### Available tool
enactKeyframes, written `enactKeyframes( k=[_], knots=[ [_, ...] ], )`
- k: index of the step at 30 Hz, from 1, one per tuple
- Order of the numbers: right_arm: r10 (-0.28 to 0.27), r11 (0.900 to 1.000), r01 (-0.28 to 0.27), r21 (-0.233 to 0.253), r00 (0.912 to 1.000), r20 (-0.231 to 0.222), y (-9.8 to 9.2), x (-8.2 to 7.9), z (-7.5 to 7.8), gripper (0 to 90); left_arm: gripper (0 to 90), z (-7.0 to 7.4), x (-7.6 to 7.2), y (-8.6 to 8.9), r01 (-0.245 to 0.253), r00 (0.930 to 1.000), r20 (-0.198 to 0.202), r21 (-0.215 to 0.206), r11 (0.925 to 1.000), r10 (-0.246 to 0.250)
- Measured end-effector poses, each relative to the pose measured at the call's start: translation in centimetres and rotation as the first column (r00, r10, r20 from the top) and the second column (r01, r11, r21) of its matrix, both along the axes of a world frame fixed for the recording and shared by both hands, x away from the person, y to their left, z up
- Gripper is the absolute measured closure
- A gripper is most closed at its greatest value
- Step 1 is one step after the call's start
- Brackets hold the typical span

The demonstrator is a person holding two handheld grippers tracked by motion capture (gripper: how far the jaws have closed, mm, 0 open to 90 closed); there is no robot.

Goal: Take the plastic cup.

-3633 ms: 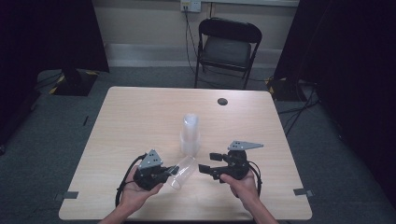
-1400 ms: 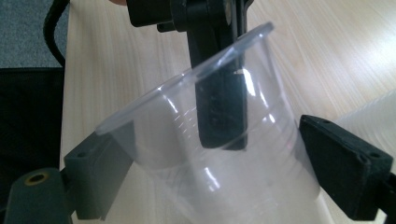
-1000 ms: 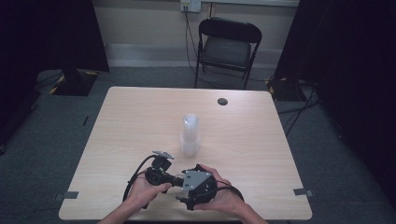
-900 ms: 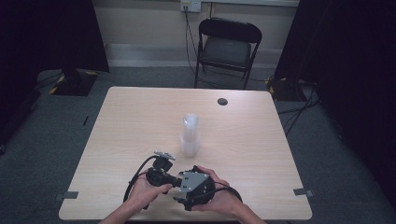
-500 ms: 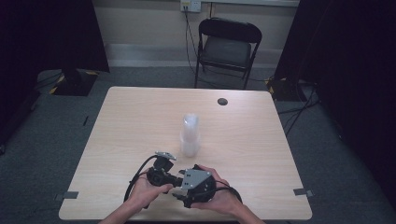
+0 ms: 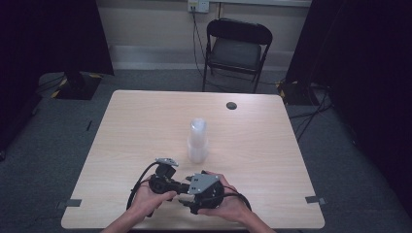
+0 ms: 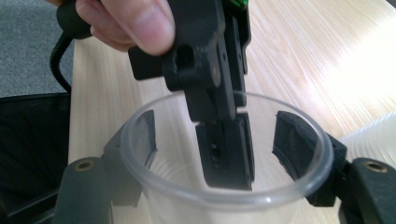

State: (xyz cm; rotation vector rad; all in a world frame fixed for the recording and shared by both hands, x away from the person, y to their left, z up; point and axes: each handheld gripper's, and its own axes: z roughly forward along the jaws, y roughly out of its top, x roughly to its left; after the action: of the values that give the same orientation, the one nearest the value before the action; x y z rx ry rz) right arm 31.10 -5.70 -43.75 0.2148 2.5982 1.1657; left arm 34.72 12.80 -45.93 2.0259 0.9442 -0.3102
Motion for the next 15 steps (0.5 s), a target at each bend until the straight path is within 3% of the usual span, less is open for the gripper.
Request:
enactKeyframes(
  k=[6,12,15],
  knots=[
    [-0.044,0.999,0.045,0.012,0.9989,-0.011,-0.4,0.1,0.1,29.8,75.3,0.2,-0.3,0.0,-0.021,0.9985,0.050,-0.021,0.9996,0.022],
    [-0.083,0.996,0.083,0.028,0.9965,-0.013,-1.0,0.4,0.2,29.9,62.1,0.5,-0.5,0.1,-0.034,0.9949,0.092,-0.063,0.9975,0.040],
    [-0.103,0.994,0.103,0.035,0.9946,-0.008,-1.4,0.6,0.2,29.9,52.1,0.7,-0.7,0.1,-0.050,0.9861,0.155,-0.070,0.9963,0.061]
  ],
)
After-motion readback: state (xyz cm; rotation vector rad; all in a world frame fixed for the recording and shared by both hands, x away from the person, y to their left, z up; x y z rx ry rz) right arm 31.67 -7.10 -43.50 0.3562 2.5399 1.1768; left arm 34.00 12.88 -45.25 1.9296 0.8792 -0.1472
